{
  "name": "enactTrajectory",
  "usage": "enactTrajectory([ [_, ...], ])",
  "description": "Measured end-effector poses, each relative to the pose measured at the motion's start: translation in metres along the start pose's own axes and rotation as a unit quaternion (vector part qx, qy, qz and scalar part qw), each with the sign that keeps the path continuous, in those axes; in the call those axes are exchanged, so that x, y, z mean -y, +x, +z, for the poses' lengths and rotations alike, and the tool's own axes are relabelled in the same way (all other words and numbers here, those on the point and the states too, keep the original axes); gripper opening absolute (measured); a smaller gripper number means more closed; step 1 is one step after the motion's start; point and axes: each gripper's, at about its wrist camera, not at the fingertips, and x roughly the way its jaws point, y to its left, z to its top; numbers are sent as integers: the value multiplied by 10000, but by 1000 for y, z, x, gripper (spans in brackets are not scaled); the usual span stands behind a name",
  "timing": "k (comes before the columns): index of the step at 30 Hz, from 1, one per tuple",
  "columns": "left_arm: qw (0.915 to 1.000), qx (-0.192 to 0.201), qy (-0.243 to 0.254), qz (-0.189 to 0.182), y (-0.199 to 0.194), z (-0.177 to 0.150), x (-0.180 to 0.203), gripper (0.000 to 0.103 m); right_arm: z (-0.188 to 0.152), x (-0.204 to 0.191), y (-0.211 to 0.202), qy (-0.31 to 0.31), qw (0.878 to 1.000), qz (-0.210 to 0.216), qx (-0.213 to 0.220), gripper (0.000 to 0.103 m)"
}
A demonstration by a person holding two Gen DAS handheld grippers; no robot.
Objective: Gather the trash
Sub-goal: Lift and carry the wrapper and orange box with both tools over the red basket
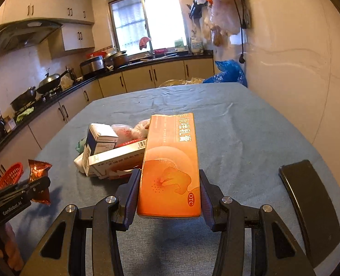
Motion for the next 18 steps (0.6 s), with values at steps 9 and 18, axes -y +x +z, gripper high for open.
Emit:
enactTrajectory([
  [9,10000,-1,-10,-43,-1,0,0,31,-2,1,-1,13,9998,205,-22,51],
  [18,10000,-22,-23,-37,-1,0,0,31,-2,2,-2,41,9994,345,6,51],
])
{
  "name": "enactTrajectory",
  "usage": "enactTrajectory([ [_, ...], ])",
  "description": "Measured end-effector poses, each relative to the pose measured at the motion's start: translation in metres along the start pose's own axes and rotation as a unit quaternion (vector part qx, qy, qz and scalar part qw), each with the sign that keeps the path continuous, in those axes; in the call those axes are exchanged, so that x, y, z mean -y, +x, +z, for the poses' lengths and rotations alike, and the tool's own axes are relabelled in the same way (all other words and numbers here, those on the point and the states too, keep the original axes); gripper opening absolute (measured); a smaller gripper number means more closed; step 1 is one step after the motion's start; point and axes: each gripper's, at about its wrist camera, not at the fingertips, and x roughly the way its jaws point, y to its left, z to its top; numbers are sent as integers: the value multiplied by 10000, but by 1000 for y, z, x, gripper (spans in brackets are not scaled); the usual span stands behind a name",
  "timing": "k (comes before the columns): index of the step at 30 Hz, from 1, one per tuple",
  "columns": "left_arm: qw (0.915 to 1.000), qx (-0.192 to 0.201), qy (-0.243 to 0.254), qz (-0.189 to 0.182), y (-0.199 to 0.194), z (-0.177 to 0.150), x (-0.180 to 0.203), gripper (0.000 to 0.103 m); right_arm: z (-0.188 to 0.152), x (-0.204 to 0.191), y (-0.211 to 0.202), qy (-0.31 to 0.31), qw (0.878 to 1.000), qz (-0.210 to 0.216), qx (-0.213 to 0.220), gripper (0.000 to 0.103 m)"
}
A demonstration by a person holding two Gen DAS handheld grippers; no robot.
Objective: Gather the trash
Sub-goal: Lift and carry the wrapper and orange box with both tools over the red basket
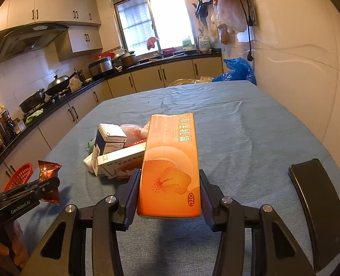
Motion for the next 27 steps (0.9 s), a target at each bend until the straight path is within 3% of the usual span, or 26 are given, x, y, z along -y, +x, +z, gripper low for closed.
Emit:
enactTrajectory([
  [17,9998,-22,-144,165,-2,2,-5,31,1,-9,-11,-95,9996,-227,153,51],
  [27,9984,158,-287,459,-28,1,-28,31,7,-45,-30,-395,9988,201,199,51],
])
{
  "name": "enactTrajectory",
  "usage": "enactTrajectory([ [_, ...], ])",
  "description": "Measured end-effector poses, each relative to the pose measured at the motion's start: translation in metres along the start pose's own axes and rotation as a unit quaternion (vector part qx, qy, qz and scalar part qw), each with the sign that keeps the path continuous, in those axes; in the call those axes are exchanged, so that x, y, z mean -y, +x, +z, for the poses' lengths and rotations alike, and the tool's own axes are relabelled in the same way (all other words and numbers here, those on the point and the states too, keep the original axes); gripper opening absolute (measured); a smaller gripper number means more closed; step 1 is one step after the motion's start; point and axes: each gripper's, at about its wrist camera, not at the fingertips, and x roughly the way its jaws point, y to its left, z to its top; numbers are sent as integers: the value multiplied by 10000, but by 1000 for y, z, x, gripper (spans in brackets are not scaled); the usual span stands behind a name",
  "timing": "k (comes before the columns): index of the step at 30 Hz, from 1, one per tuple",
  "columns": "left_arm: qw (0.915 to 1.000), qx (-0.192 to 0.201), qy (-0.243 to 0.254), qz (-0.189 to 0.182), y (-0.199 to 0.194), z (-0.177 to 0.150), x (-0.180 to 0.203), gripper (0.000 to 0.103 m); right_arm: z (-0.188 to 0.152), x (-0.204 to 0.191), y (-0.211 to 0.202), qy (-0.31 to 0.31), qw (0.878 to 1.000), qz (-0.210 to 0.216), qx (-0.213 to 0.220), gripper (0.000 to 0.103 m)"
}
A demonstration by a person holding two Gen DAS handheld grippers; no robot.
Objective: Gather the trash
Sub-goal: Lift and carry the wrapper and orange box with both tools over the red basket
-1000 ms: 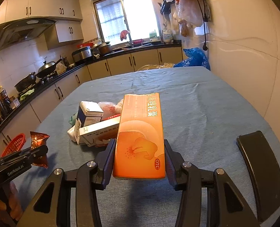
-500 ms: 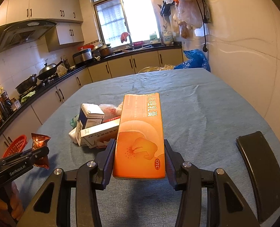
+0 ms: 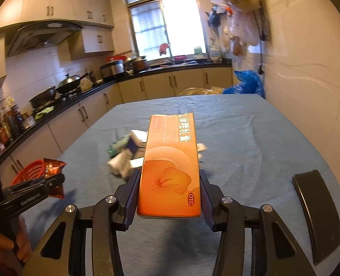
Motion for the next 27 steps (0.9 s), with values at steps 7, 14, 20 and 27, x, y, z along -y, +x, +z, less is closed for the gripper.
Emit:
enactTrajectory([
  [7,9998,119,-120,111,-9,2,-16,31,2,-30,-2,-388,9989,271,-15,51],
  [14,9996,172,-159,159,-11,5,-24,31,1,-47,3,-567,9975,409,-46,51],
  [20,9997,90,-227,95,-7,5,-30,31,2,-45,5,-530,9978,387,-47,51],
  [27,9993,-90,-332,112,3,4,-38,31,0,-40,8,-459,9981,397,-88,51],
])
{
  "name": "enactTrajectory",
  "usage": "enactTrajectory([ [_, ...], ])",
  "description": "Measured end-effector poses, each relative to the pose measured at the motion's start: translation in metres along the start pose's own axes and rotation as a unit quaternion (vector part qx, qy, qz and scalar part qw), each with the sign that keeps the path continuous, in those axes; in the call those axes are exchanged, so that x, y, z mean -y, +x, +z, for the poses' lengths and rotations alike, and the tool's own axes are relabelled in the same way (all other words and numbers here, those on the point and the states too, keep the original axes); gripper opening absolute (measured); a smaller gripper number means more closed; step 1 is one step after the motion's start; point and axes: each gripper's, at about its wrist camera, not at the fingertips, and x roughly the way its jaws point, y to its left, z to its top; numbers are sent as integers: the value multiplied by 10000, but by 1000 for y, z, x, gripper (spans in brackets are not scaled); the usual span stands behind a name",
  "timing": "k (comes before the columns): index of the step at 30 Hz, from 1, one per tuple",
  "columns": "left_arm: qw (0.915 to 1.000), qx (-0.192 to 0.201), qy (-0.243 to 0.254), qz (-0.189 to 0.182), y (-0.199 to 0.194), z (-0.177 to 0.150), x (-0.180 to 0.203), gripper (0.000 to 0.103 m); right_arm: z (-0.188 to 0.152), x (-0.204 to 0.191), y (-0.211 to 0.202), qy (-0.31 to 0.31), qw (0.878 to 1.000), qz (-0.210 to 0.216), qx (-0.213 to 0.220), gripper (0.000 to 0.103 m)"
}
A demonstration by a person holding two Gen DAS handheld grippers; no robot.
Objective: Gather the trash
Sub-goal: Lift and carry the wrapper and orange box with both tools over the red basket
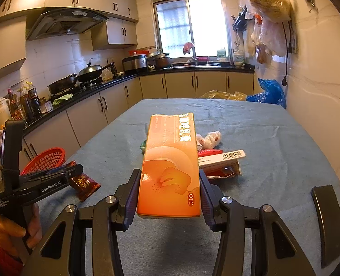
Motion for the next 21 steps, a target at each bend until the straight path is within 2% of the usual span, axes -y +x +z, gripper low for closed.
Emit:
enactTrajectory([
  [3,10000,-88,4,-22,3,-1,-3,32,-1,3,1,39,10000,-1,-10,51],
  [5,9999,-142,-3,-54,4,-2,-4,42,-2,5,0,74,10000,4,-12,51],
  [6,9998,-197,-16,-44,5,-3,-5,53,-2,5,0,83,10000,5,-9,51],
  [7,9997,-251,-11,-60,7,-5,-5,55,-2,4,-1,93,10000,3,-6,51],
  [11,9995,-309,56,-4,11,-9,-2,54,-4,7,1,124,9999,23,-23,51],
  [14,9993,-361,34,42,14,-8,-1,50,-4,9,1,161,9999,52,-31,51],
  [21,9996,-229,109,98,10,-9,1,46,-3,4,1,92,9999,130,-24,51],
])
